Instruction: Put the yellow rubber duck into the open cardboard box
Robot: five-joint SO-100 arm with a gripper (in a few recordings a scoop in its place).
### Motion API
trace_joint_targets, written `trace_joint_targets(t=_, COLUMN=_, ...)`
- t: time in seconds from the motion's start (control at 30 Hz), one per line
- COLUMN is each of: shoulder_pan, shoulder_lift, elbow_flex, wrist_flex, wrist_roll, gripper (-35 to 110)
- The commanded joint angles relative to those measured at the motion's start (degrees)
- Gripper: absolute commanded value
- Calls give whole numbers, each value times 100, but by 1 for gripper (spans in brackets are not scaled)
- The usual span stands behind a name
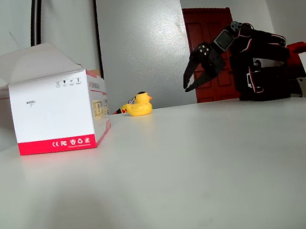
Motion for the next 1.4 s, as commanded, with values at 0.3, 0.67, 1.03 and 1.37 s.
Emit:
trace_joint_targets(t=0.3, shoulder_pan=35, shoulder_lift=35, elbow_flex=97, wrist_flex=-79, wrist_roll=26, gripper=0)
trace_joint_targets(t=0.67, shoulder_pan=-79, shoulder_lift=18, elbow_flex=97, wrist_flex=-88, wrist_roll=-105, gripper=5)
trace_joint_targets(t=1.03, shoulder_pan=-44, shoulder_lift=26, elbow_flex=97, wrist_flex=-97, wrist_roll=-44, gripper=6)
trace_joint_targets(t=1.37, shoulder_pan=18, shoulder_lift=44, elbow_flex=-149, wrist_flex=26, wrist_roll=202, gripper=-1)
